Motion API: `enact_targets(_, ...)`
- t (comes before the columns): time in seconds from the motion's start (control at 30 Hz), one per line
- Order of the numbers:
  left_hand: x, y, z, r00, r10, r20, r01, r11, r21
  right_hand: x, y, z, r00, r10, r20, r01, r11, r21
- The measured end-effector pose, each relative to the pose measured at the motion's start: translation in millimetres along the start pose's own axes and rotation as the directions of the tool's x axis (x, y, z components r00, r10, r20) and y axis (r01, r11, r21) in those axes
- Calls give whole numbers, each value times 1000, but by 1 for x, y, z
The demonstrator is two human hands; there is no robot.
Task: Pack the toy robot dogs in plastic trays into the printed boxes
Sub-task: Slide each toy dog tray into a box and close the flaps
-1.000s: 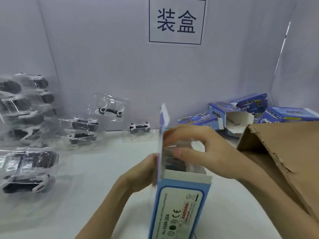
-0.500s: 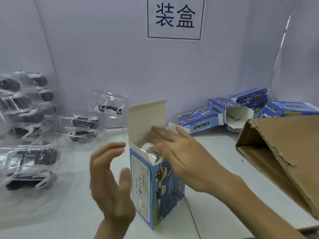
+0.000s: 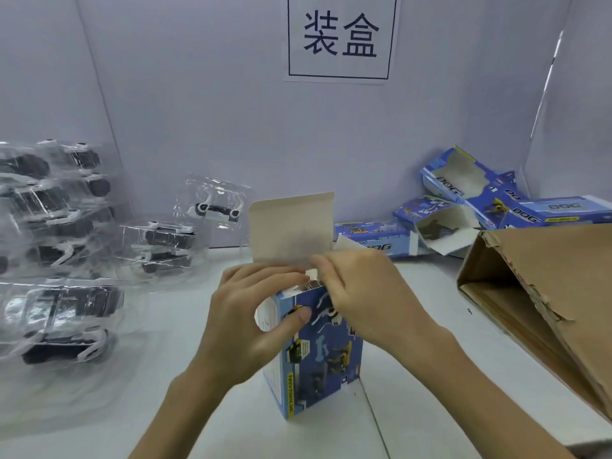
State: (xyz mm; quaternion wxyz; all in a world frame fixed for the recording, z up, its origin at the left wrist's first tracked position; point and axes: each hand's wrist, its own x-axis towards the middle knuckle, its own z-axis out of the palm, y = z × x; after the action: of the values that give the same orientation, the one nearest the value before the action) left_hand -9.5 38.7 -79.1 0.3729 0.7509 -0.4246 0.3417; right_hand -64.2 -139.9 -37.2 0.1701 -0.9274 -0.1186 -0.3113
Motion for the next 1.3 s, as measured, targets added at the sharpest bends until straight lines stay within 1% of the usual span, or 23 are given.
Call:
enact_targets(0.07, 4, 0, -4, 999, -17, 51, 17, 1000, -6, 1, 3, 2, 983, 47, -175, -38, 998, 56)
enact_targets(0.13, 5, 1, -8, 997, -31, 75, 31, 999, -6, 2, 7, 4, 926, 61, -372, -84, 995, -47)
enact_targets(0.17, 5, 1, -9, 996, -40, 83, 41, 999, -5, 3, 13, 6, 892, 123, -435, -148, 989, -23)
enact_targets(0.2, 4, 2, -10, 995, -48, 89, 49, 999, -4, 3, 17, 6, 869, 251, -426, -220, 968, 122)
enact_targets(0.23, 4, 3, -10, 994, -56, 94, 57, 998, -4, 4, 20, 5, 851, 400, -341, -289, 897, 333)
enact_targets(0.27, 3, 4, -10, 993, -64, 96, 66, 998, -9, 3, 25, 7, 833, 517, -197, -351, 768, 536)
enact_targets(0.3, 3, 4, -9, 992, -74, 98, 76, 997, -21, 2, 29, 10, 819, 568, -78, -379, 639, 670)
enact_targets(0.33, 3, 4, -9, 991, -85, 99, 90, 995, -41, 0, 32, 13, 818, 574, -38, -368, 573, 732)
enact_targets(0.4, 4, 2, -8, 987, -119, 111, 130, 986, -105, -4, 32, 19, 821, 562, -101, -308, 585, 750)
enact_targets(0.5, 6, -3, -8, 977, -150, 153, 182, 958, -223, -8, 25, 27, 798, 534, -277, -225, 692, 686)
enact_targets(0.6, 9, -7, -8, 973, -134, 189, 187, 935, -301, -12, 23, 29, 791, 438, -427, -154, 818, 554)
enact_targets(0.63, 10, -8, -8, 972, -126, 198, 185, 931, -316, -12, 25, 28, 807, 398, -436, -145, 849, 507)
enact_targets(0.7, 12, -11, -8, 968, -136, 211, 205, 913, -352, -13, 29, 27, 875, 310, -373, -148, 903, 404)
enact_targets(0.77, 13, -13, -8, 961, -166, 221, 247, 875, -415, -17, 33, 27, 926, 253, -279, -137, 916, 376)
enact_targets(0.8, 13, -14, -7, 959, -173, 224, 259, 858, -443, -20, 33, 28, 936, 235, -261, -122, 914, 386)
enact_targets(0.87, 12, -15, -6, 960, -172, 219, 259, 846, -467, -22, 31, 28, 935, 248, -255, -116, 890, 440)
enact_targets(1.0, 12, -18, -4, 959, -173, 226, 266, 831, -489, -9, 34, 23, 915, 371, -157, -207, 768, 605)
enact_targets(1.07, 12, -19, -3, 959, -170, 229, 264, 833, -486, -4, 35, 21, 899, 433, -60, -262, 644, 718)
enact_targets(1.13, 12, -21, -3, 957, -165, 240, 265, 833, -486, 1, 38, 19, 871, 491, 15, -280, 470, 837)
enact_targets(1.17, 14, -21, -4, 954, -166, 250, 272, 831, -485, 3, 40, 19, 875, 483, 39, -273, 426, 863)
enact_targets(1.2, 16, -22, -5, 948, -175, 266, 287, 828, -482, 5, 42, 18, 894, 444, 62, -265, 412, 872)
enact_targets(1.27, 21, -21, -11, 930, -197, 311, 324, 838, -440, 9, 43, 18, 944, 322, 78, -221, 435, 873)
enact_targets(1.3, 23, -21, -14, 928, -190, 319, 306, 878, -367, 10, 43, 18, 961, 272, 60, -184, 462, 868)
